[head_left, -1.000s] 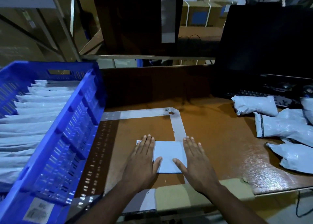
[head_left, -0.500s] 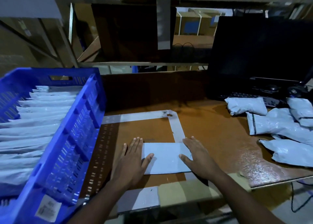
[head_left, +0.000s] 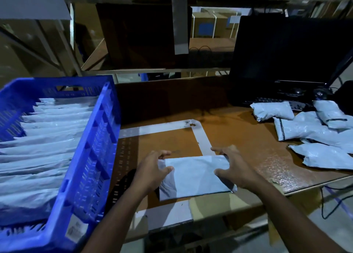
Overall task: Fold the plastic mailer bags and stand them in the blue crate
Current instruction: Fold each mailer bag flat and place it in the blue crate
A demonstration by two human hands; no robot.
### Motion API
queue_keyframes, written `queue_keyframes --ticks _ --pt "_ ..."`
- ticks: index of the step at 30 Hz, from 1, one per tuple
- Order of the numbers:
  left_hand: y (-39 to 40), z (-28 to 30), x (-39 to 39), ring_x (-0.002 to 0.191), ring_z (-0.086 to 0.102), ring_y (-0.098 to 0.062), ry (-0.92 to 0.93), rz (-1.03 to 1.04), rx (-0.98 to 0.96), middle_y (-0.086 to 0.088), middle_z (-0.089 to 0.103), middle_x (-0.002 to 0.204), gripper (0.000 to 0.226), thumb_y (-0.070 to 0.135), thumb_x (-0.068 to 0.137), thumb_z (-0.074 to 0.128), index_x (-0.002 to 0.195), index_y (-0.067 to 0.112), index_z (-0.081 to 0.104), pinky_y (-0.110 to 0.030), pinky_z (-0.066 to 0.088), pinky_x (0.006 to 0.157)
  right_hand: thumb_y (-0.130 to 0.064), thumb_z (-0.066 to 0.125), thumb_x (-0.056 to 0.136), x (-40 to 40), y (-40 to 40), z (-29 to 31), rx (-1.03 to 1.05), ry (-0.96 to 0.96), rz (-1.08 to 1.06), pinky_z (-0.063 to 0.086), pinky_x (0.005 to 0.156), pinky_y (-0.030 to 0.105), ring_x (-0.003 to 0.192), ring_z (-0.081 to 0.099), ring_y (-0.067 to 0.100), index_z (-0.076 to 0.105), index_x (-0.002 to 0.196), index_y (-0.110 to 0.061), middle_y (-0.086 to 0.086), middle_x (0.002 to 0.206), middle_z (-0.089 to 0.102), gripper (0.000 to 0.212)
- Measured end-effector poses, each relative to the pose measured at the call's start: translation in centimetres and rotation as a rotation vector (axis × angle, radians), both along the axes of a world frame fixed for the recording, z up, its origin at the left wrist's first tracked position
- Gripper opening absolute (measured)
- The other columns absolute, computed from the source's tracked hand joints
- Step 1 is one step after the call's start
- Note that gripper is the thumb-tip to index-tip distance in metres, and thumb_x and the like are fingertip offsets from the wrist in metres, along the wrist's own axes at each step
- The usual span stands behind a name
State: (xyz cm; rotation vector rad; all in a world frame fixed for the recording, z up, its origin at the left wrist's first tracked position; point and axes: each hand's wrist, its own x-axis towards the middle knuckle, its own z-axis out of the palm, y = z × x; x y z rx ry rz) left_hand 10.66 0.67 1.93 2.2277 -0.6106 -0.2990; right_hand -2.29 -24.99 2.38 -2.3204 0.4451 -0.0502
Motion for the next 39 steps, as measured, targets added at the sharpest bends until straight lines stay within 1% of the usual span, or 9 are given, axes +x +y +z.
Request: queue_keyframes --ticks 3,7,12,15,20,26,32,35,39 --pt "0.5 1.9 -0.8 0.110 0.062 -0.008 0.055 0.039 -0.129 0.013 0.062 0.121 0.037 0.021 0.087 0.080 0.118 0.036 0.067 -0.039 0.060 0.088 -0.019 0.076 0.086 -0.8 0.5 1.4 0.086 -0.046 0.004 0.057 0.083 0.032 0.108 0.055 0.009 0.057 0.128 -0.041 -0.017 0.117 0.049 0.051" --pt "1.7 4.9 -1.2 0.103 0.066 -0.003 -0.005 0.027 -0.228 0.019 0.068 0.114 0.034 0.021 0.086 0.081 0.112 0.038 0.069 -0.038 0.061 0.084 -0.015 0.076 0.088 -1.2 1.2 3.7 0.250 -0.111 0.031 0.060 0.064 0.030 0.092 0.070 0.013 0.066 0.112 -0.032 -0.010 0.108 0.069 0.031" --pt "3.9 9.4 -1.7 0.100 0.068 -0.004 -0.094 0.004 -0.275 0.018 0.073 0.106 0.032 0.019 0.087 0.079 0.112 0.037 0.071 -0.043 0.059 0.090 -0.010 0.077 0.086 -1.1 2.6 7.1 0.314 -0.224 0.154 0.062 0.071 0.035 0.090 0.072 0.012 0.069 0.105 -0.020 -0.007 0.101 0.073 0.023" --pt "5.5 12.9 -2.5 0.100 0.067 0.001 -0.194 0.018 -0.311 0.018 0.072 0.107 0.035 0.016 0.090 0.077 0.118 0.036 0.070 -0.033 0.059 0.087 -0.013 0.079 0.082 -0.3 3.9 9.1 0.316 -0.309 0.241 0.061 0.069 0.030 0.089 0.072 0.011 0.069 0.102 -0.018 -0.009 0.100 0.073 0.023" --pt "11.3 17.4 -2.7 0.094 0.066 -0.003 -0.298 0.105 -0.383 0.013 0.073 0.105 0.042 0.010 0.089 0.076 0.123 0.032 0.068 -0.026 0.054 0.081 -0.024 0.077 0.080 2.1 8.8 12.9 0.288 -0.458 0.409 0.059 0.068 0.022 0.091 0.070 0.005 0.068 0.107 -0.023 -0.015 0.101 0.070 0.028" --pt "21.2 21.9 -2.9 0.090 0.064 -0.014 -0.338 0.235 -0.468 -0.001 0.074 0.099 0.048 0.033 0.077 0.079 0.124 0.031 0.067 -0.034 0.054 0.085 -0.028 0.079 0.084 4.9 17.4 17.5 0.250 -0.575 0.575 0.061 0.072 0.030 0.094 0.069 0.004 0.068 0.110 -0.025 -0.013 0.102 0.070 0.028" --pt "30.6 23.7 -2.3 0.092 0.066 -0.011 -0.318 0.280 -0.401 0.001 0.073 0.098 0.065 0.014 0.075 0.083 0.136 0.013 0.059 -0.019 0.056 0.084 -0.034 0.080 0.083 7.6 26.1 19.4 0.110 -0.637 0.637 0.060 0.077 0.028 0.097 0.065 -0.003 0.066 0.113 -0.030 -0.018 0.104 0.067 0.034" --pt "34.7 24.0 -1.6 0.100 0.071 -0.014 -0.288 0.304 -0.301 -0.002 0.075 0.106 0.064 0.016 0.071 0.078 0.133 0.019 0.063 -0.025 0.058 0.089 -0.033 0.081 0.082 8.9 30.2 19.5 0.063 -0.643 0.645 0.059 0.076 0.035 0.091 0.067 0.000 0.066 0.110 -0.030 -0.016 0.100 0.070 0.032" --pt "38.4 23.2 0.2 0.097 0.072 -0.010 -0.236 0.236 -0.083 0.006 0.074 0.106 0.063 0.025 0.065 0.084 0.126 0.026 0.066 -0.023 0.060 0.080 -0.039 0.081 0.080 10.3 33.8 18.4 -0.149 -0.539 0.682 0.053 0.076 0.035 0.083 0.059 -0.001 0.061 0.115 -0.034 -0.015 0.100 0.066 0.042"
